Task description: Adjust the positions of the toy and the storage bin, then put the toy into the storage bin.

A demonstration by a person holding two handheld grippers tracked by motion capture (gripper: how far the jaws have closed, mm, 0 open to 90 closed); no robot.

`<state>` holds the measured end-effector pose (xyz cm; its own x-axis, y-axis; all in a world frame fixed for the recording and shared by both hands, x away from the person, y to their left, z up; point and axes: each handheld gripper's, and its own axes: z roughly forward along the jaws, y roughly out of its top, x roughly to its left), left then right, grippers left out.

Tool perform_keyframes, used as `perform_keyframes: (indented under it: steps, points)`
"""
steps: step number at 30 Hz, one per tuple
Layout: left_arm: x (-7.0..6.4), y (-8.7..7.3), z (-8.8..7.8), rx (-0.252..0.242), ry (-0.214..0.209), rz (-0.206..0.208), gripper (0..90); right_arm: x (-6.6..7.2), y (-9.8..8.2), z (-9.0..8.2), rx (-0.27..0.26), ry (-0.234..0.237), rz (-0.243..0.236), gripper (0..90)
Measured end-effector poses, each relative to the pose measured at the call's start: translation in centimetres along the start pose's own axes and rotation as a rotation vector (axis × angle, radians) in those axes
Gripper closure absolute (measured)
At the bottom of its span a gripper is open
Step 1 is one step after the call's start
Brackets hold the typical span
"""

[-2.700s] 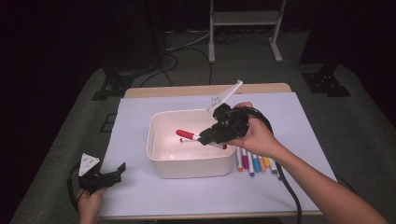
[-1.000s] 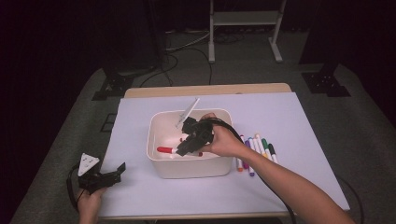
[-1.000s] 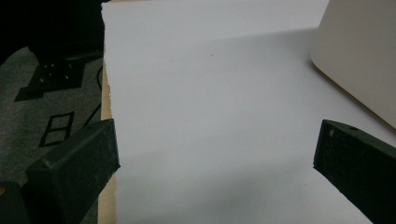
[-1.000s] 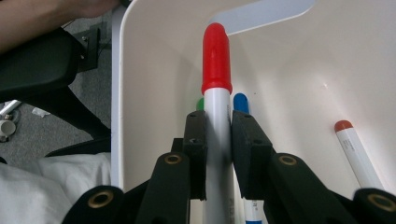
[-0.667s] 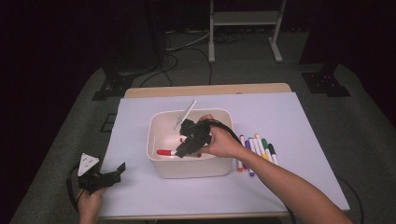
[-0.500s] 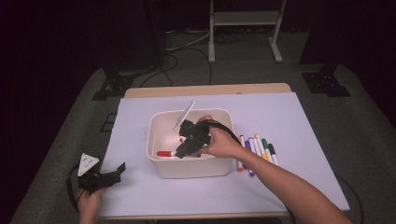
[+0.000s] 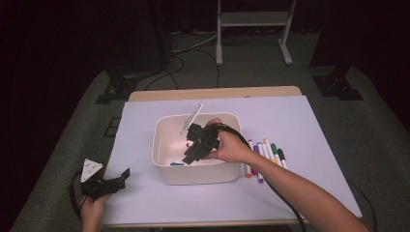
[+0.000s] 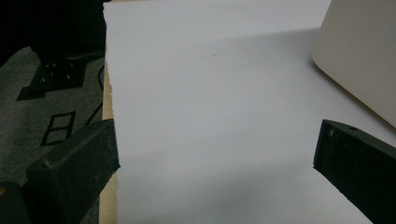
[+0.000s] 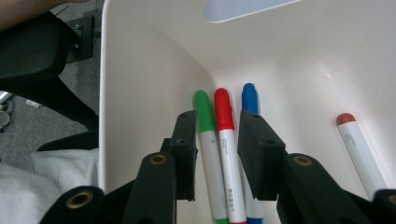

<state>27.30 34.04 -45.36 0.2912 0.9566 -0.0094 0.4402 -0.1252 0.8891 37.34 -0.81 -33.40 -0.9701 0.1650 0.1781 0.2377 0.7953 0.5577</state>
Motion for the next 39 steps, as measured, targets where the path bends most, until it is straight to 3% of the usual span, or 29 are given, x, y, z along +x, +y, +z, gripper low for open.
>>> perform_keyframes:
  steps: [16, 25, 39]
  points:
    - [0.0, 0.0, 0.0, -0.001, -0.006, 0.010, 0.0, -0.1, -2.0, -5.0, -0.089, -0.047, 0.041, 50.6]
    - [-0.1, 0.0, -0.1, 0.000, -0.002, 0.016, 0.0, -0.2, -5.1, -9.1, -0.138, -0.089, 0.101, 39.2]
    - [-0.1, 0.0, 0.0, 0.008, -0.004, 0.015, 0.0, -0.6, -11.9, -15.4, -0.244, -0.189, 0.226, 36.4]
